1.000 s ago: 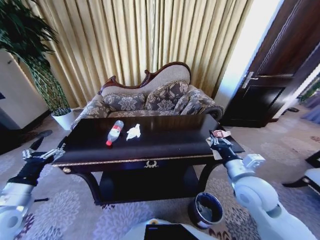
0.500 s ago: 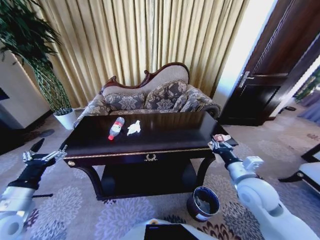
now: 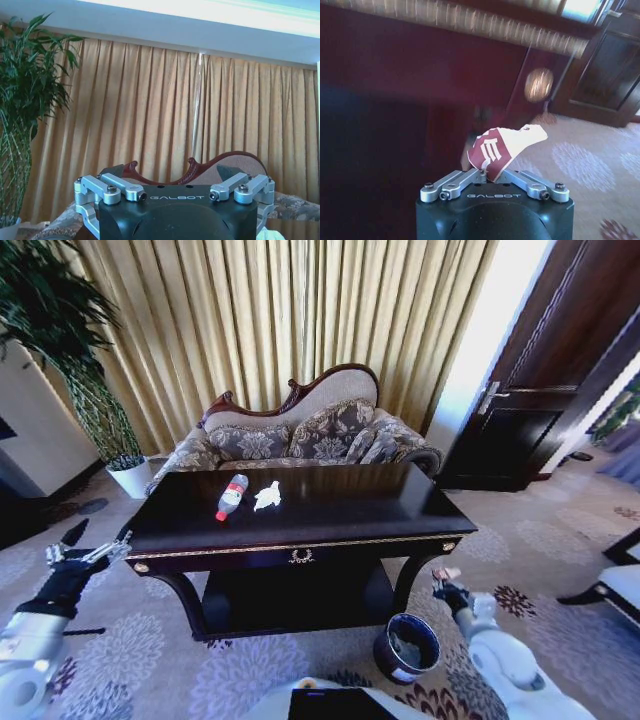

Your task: Move to the front of the table and place the trash on the table into the trash bin.

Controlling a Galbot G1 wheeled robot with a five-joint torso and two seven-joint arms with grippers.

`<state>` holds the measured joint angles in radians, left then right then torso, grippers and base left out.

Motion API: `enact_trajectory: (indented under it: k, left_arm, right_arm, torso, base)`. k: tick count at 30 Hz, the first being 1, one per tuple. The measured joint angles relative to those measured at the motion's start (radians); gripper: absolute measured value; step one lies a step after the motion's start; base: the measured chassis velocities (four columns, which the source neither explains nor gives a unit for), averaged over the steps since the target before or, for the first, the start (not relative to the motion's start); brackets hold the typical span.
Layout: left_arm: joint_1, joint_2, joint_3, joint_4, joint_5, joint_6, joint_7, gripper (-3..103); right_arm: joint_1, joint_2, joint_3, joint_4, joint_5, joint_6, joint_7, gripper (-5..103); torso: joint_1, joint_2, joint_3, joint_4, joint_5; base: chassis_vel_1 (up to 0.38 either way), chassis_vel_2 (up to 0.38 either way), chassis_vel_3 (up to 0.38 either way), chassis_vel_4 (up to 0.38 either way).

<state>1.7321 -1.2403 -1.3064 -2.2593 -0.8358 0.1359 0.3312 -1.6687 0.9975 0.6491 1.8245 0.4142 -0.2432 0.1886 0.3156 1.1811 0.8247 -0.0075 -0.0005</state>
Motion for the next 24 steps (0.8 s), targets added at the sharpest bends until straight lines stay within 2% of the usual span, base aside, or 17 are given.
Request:
enact_trajectory:
  k: [3, 4, 7, 14, 16, 18, 23, 24]
  left_arm:
    - [0.004, 0.001, 0.001, 0.008, 0.002, 0.004, 0.005, 100]
    - [0.004, 0.001, 0.001, 0.008, 0.002, 0.004, 0.005, 100]
    - [0.013, 0.005, -0.005, 0.021, 0.002, 0.006, 0.018, 100]
    - [0.011, -0.001, 0.002, 0.035, 0.005, 0.004, 0.019, 100]
    - [0.005, -0.004, 0.007, 0.035, 0.010, 0.003, 0.019, 100]
    - [0.003, -0.004, 0.007, 0.034, 0.011, 0.003, 0.019, 100]
    - [-0.003, 0.001, 0.009, 0.034, 0.009, 0.004, 0.019, 100]
    - [-0.002, 0.001, 0.010, 0.035, 0.008, 0.004, 0.019, 100]
  right_arm:
    - [0.066, 0.021, -0.054, -0.141, -0.080, 0.008, -0.020, 2]
    - [0.066, 0.021, -0.054, -0.141, -0.080, 0.008, -0.020, 2]
    - [0.159, 0.049, -0.103, -0.304, -0.105, 0.024, -0.045, 2]
    - [0.248, 0.095, -0.135, -0.517, -0.155, 0.049, -0.076, 2]
    - [0.295, 0.110, -0.132, -0.625, -0.250, 0.092, -0.080, 2]
    - [0.306, 0.114, -0.130, -0.649, -0.271, 0.102, -0.080, 0]
    - [0.329, 0.133, -0.114, -0.686, -0.293, 0.121, -0.079, 21]
    - [0.329, 0.137, -0.112, -0.681, -0.291, 0.122, -0.078, 21]
  torso:
    - [0.000, 0.000, 0.000, -0.0002, 0.0003]
    - [0.000, 0.000, 0.000, -0.0002, 0.0003]
    - [0.000, 0.000, 0.000, 0.0007, 0.0009]
    - [0.000, 0.000, 0.000, -0.0002, 0.0003]
    - [0.000, 0.000, 0.000, 0.0002, 0.0005]
    - [0.000, 0.000, 0.000, 0.0002, 0.0005]
    - [0.000, 0.000, 0.000, 0.0001, 0.0004]
    - [0.000, 0.000, 0.000, 0.0001, 0.0004]
  base:
    - [0.000, 0.000, 0.000, 0.000]
    - [0.000, 0.000, 0.000, 0.000]
    - [0.000, 0.000, 0.000, 0.000]
    - [0.000, 0.000, 0.000, 0.000]
    - [0.000, 0.000, 0.000, 0.000]
    - [0.000, 0.000, 0.000, 0.000]
    - [0.000, 0.000, 0.000, 0.000]
    - [0.000, 0.000, 0.000, 0.000]
